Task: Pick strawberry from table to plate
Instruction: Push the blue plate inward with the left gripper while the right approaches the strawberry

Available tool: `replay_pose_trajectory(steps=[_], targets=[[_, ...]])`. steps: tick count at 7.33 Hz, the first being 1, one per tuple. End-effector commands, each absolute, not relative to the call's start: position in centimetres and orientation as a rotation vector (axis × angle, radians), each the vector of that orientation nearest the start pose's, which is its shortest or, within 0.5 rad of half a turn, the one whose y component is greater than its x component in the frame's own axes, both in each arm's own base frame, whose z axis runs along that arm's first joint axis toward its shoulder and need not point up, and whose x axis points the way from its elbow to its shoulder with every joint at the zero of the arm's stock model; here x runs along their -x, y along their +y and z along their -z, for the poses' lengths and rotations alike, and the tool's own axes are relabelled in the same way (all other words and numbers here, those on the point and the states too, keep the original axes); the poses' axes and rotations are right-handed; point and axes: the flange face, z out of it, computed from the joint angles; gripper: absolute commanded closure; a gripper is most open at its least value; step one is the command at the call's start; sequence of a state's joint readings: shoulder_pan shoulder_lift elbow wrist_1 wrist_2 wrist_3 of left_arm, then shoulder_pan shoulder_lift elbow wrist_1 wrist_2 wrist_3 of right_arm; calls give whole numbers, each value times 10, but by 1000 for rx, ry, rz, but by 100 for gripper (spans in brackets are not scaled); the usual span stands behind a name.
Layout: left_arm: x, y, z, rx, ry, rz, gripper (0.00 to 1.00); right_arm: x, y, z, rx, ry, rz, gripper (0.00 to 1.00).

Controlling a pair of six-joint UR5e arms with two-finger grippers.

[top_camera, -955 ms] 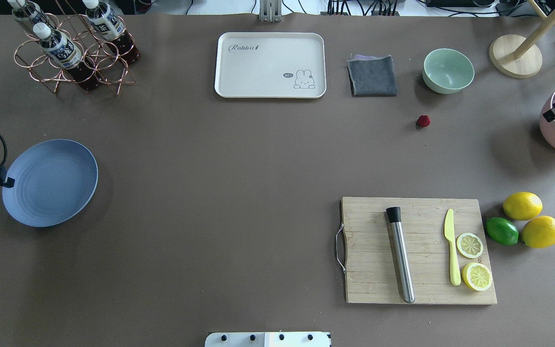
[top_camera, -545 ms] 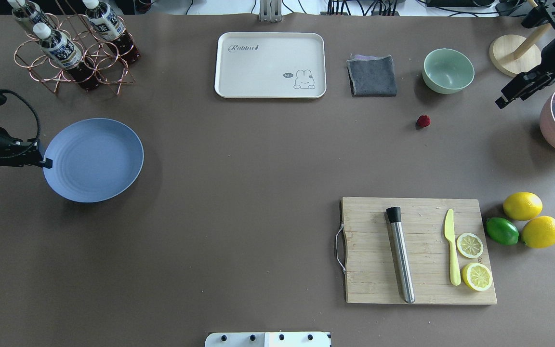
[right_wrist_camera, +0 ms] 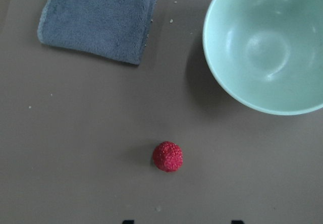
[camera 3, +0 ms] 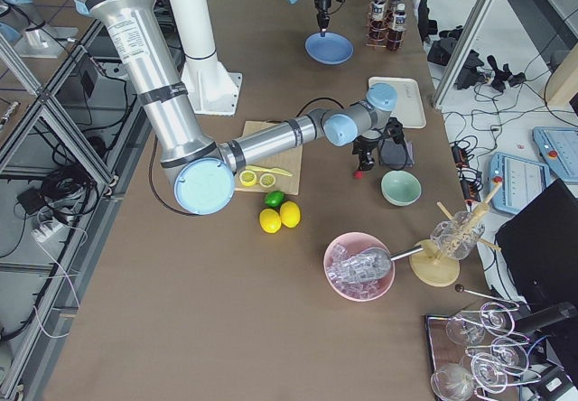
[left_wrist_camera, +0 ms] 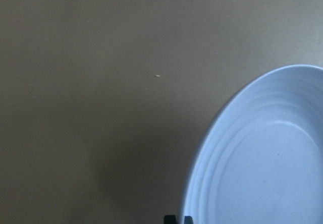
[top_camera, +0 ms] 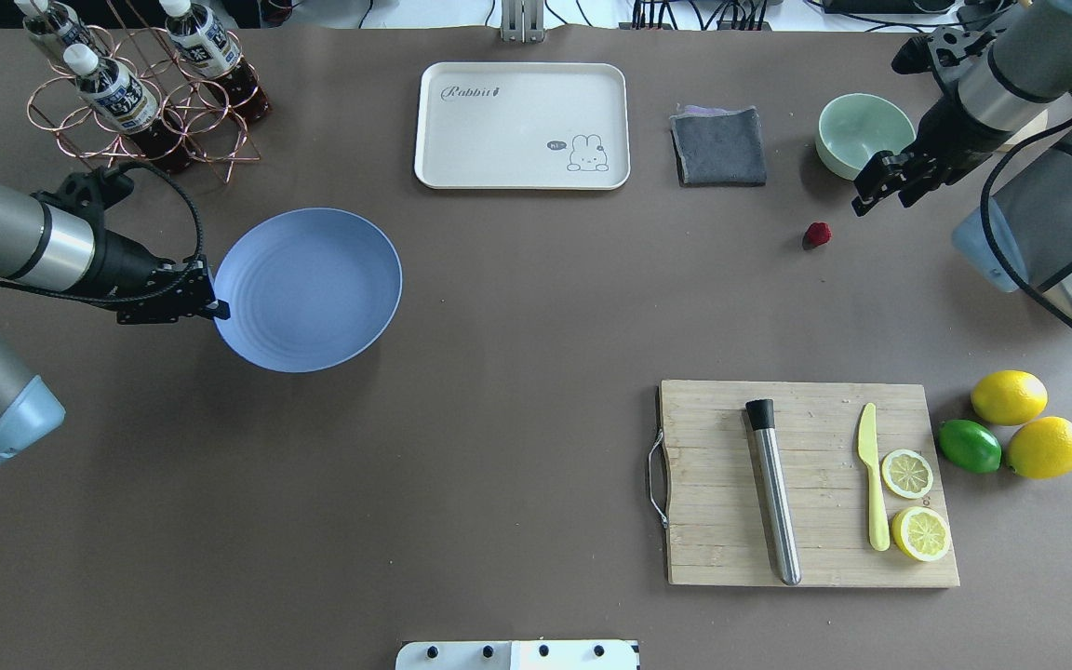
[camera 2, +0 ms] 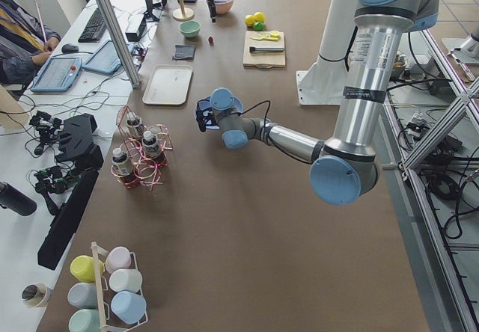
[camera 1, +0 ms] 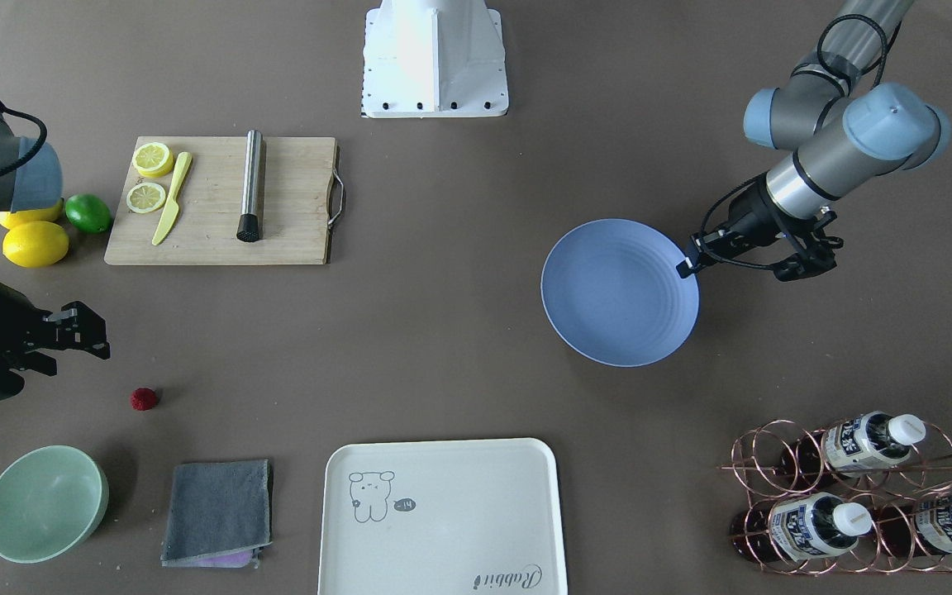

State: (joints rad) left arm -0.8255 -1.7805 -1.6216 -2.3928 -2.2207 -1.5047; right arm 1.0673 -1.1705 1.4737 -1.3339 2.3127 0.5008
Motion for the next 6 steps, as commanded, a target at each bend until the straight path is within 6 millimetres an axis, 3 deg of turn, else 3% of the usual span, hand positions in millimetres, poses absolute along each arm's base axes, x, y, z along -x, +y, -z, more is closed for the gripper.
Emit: replay_pose_trajectory(steps=[1, 3, 4, 6], targets=[[-393, -460, -390, 83, 1216, 368, 100, 312, -615, -453, -107, -864, 113, 31], [-435, -440, -364, 98, 1218, 400, 100, 326, -614, -470, -96, -827, 113, 31], [-444, -440, -342, 94, 1195, 417, 100, 331, -617, -475, -99, -805, 108, 32], [-471, -413, -330, 92, 1189, 417, 100, 339, -623, -473, -100, -796, 108, 36]])
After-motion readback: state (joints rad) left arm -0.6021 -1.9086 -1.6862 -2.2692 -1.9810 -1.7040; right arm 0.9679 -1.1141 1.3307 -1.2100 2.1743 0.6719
